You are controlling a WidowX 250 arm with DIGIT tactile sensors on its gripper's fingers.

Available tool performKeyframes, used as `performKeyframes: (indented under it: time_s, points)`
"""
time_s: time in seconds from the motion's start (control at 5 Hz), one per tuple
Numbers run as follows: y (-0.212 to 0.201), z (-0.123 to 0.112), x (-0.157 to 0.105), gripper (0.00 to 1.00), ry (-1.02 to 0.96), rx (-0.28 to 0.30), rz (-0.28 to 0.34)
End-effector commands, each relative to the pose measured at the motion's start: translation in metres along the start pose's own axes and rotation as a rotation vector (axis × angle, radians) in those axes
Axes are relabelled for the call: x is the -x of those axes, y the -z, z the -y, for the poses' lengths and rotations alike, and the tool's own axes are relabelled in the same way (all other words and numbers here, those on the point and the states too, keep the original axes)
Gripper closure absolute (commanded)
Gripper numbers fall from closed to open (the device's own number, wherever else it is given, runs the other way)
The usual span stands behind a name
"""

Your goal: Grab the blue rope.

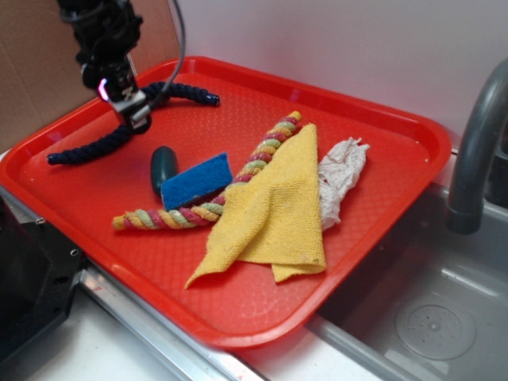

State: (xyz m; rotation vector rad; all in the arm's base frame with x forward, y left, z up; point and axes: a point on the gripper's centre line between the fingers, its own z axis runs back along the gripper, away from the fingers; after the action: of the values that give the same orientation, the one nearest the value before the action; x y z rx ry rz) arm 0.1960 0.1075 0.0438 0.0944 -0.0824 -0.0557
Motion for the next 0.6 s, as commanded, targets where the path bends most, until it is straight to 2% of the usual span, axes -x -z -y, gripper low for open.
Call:
performKeyframes:
  time_s: [0.0,0.2,0.4]
  points:
    - [0.0214,-0.008,0.0116,0.0,-0.282,-0.148,-0.101]
    - [0.0295,-0.0031,0.0083,0.0,-0.241,-0.121,-0.099]
    - [0.0306,-0.0021,0.0088,1.0,-0.222,-0.093,-0.086]
